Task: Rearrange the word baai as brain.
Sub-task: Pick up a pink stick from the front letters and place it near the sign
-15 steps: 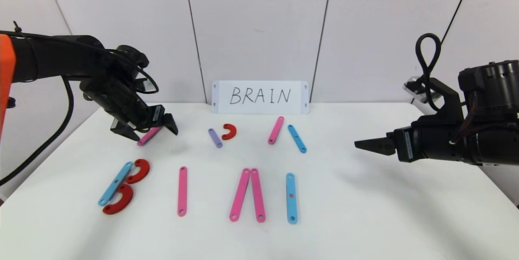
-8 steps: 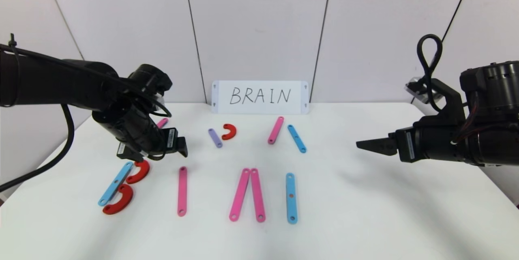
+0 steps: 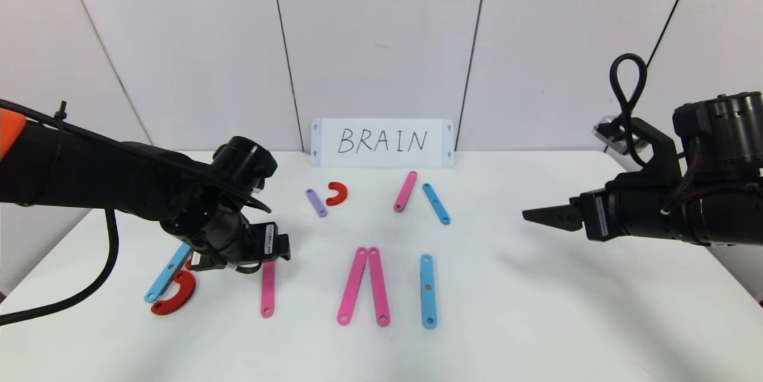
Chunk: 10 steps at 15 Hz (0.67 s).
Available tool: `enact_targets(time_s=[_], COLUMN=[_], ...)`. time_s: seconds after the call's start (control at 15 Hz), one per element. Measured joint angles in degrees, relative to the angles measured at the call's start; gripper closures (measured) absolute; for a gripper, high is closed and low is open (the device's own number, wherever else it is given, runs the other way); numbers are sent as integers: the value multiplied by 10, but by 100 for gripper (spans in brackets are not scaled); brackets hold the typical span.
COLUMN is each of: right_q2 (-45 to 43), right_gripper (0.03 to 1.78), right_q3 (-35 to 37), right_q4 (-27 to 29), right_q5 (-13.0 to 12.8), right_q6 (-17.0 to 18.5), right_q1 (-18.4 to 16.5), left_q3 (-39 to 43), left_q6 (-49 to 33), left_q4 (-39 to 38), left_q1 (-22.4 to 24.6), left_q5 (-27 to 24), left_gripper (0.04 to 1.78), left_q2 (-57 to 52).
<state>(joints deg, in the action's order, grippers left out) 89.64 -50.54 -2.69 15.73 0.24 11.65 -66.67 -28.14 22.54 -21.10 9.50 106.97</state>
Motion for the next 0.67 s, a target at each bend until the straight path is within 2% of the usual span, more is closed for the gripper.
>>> enact_targets(time_s=[0.53,0.67], right_q2=[0,0], right_gripper=[8,8], right_q3=[0,0], right_q4=[0,0], right_q5=[1,0], right_q6=[0,0], right_q1=[0,0], left_q3=[28,29], left_q6=[-4,-4], left_q4=[-33,-31], left_q1=[-7,-8], left_q5=[-4,-4], left_gripper=[8,17], left_q2=[29,33])
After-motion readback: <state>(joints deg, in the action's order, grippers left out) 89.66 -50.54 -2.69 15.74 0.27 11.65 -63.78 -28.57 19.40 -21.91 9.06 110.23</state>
